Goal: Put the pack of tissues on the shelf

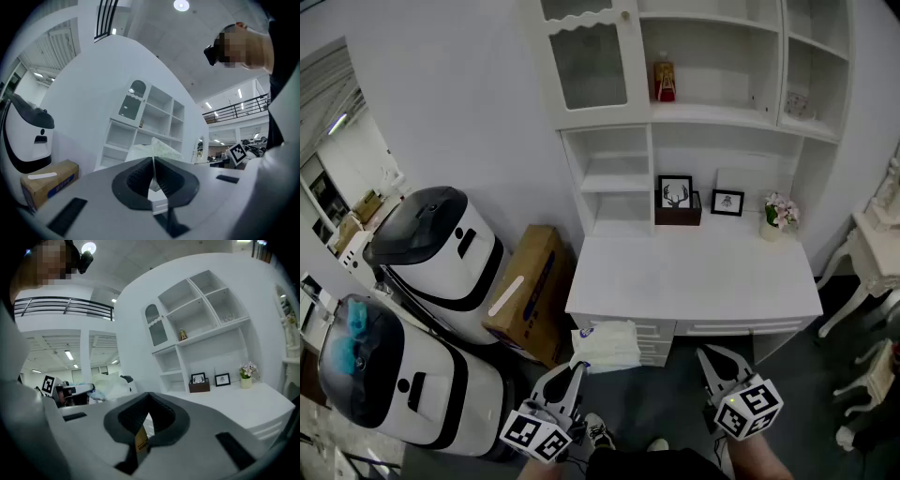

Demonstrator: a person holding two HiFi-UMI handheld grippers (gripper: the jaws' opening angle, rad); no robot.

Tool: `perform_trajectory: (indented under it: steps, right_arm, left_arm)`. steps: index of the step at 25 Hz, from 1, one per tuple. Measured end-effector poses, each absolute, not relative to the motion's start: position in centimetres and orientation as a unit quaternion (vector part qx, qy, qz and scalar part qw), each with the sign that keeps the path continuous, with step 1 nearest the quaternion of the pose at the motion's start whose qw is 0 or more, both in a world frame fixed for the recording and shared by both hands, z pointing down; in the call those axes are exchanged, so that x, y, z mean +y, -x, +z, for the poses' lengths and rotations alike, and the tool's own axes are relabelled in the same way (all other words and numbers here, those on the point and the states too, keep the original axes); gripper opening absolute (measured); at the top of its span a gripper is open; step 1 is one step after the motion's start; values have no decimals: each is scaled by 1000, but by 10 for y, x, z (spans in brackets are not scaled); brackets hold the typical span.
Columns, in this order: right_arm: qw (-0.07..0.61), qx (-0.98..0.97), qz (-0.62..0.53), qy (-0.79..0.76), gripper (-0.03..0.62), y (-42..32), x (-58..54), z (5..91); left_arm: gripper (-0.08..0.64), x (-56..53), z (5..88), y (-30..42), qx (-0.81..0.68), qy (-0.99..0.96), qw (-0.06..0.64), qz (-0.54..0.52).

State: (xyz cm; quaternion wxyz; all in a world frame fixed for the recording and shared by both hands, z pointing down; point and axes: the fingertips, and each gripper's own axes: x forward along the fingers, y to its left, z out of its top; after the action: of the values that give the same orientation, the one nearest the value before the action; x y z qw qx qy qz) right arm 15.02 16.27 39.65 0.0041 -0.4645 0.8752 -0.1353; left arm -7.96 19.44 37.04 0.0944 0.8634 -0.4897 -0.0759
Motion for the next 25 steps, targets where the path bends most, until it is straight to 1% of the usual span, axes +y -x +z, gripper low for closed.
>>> perform_trajectory:
  steps: [25]
  right_arm:
    - [7, 878, -143, 456, 5, -119, 137, 397]
  left_arm:
    - [12, 174, 368, 105, -486, -865, 101, -70]
